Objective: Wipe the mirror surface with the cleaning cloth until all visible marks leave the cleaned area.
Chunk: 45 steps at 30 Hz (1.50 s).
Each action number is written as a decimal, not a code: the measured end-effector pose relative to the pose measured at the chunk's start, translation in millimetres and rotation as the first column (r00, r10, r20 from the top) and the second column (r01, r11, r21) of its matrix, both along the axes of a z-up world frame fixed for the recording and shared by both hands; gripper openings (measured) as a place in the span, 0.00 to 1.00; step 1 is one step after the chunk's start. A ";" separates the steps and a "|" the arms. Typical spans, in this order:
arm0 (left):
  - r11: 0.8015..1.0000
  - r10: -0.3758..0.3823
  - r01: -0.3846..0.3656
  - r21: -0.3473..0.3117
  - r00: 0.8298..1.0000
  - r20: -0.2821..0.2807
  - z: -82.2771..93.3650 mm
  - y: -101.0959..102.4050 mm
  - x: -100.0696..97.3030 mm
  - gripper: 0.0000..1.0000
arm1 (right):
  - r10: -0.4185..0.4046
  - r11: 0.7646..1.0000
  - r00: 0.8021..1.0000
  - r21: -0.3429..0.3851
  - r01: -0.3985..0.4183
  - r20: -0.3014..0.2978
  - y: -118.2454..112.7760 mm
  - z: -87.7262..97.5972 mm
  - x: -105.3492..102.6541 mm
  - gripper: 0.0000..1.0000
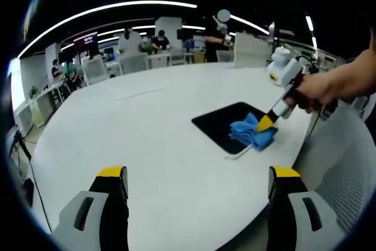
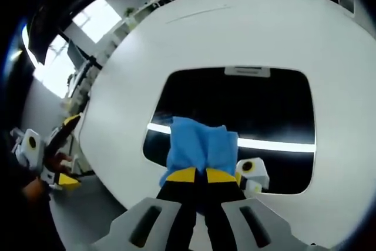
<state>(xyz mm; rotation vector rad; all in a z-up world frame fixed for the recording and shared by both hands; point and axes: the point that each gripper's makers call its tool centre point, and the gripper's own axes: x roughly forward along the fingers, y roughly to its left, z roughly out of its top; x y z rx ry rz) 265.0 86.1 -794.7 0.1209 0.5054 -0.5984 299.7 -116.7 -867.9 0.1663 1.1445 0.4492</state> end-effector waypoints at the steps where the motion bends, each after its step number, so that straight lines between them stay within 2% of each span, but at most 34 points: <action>1: 1.000 0.000 0.000 -0.002 1.000 0.000 0.1 -0.1 0.0 1.00 | -0.001 1.000 1.000 0.000 0.001 0.000 0.2 0.0 1.1 0.00; 17: 1.000 0.009 -0.009 -0.012 1.000 0.001 0.7 0.5 0.8 1.00 | -0.016 1.000 1.000 -0.026 0.016 0.016 -0.3 -1.2 42.8 0.00; 29: 1.000 0.013 -0.013 -0.013 1.000 -0.003 -0.1 1.1 0.6 1.00 | -0.030 0.999 0.999 -0.038 0.031 0.025 0.2 -2.8 83.1 0.00; 45: 1.000 0.019 -0.019 -0.011 1.000 -0.013 -1.7 2.9 0.4 1.00 | -0.032 0.998 0.999 -0.052 0.033 0.036 3.8 -4.1 122.3 0.00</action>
